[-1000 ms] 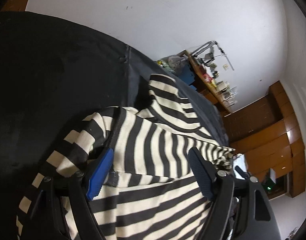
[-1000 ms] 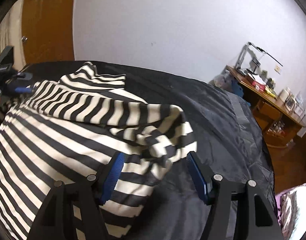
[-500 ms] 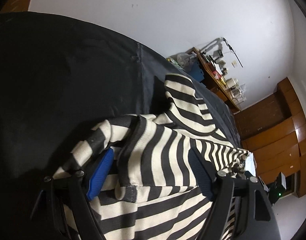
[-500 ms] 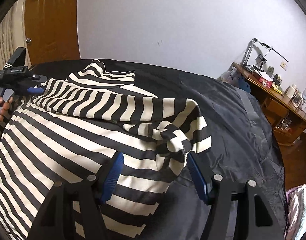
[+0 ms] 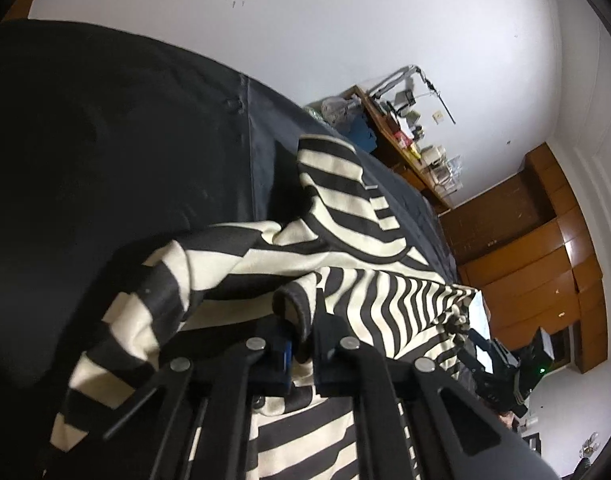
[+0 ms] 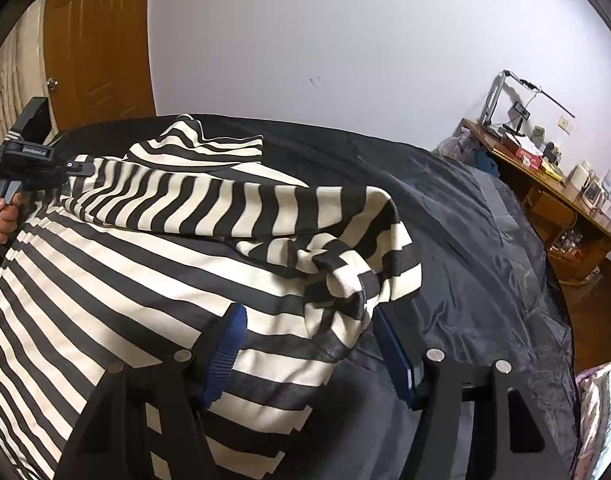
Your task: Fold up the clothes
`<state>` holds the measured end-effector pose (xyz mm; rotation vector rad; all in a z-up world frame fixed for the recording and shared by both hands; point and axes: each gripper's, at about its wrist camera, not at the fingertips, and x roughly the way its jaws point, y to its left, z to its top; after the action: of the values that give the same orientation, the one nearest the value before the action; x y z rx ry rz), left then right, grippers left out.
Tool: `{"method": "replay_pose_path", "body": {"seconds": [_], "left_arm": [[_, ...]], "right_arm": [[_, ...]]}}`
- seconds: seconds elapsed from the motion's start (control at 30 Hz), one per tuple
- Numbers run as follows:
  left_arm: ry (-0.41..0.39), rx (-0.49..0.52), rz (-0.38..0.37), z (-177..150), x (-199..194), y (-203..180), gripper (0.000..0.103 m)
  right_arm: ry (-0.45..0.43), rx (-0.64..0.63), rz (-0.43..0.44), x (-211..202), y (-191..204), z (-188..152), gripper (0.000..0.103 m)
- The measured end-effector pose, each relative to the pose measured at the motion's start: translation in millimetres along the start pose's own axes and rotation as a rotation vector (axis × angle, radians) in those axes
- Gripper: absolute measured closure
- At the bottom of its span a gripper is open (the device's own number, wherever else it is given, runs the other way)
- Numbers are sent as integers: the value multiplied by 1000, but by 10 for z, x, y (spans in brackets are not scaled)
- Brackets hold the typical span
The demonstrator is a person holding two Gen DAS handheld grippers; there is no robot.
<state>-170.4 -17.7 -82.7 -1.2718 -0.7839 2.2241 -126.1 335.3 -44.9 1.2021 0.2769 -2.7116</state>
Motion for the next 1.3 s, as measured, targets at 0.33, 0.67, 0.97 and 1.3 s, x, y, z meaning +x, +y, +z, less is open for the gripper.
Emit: {"method": "replay_pose_path", "body": {"seconds": [0.33, 0.67, 0.97, 1.3], "left_arm": [[-161, 75, -63, -119, -734, -669, 96], [-286, 120, -159, -11, -1299, -1197, 96], [-333, 69, -103, 77, -1481, -1061, 96], [-272, -92, -44, 12, -1283, -442, 96]], "right_arm": [[-27, -6, -50, -58, -37, 13, 36], [-100, -202, -57, -33, 340, 90, 36], [14, -313, -26, 436, 312, 143, 37], [12, -91, 146, 48, -195, -91, 80]]}}
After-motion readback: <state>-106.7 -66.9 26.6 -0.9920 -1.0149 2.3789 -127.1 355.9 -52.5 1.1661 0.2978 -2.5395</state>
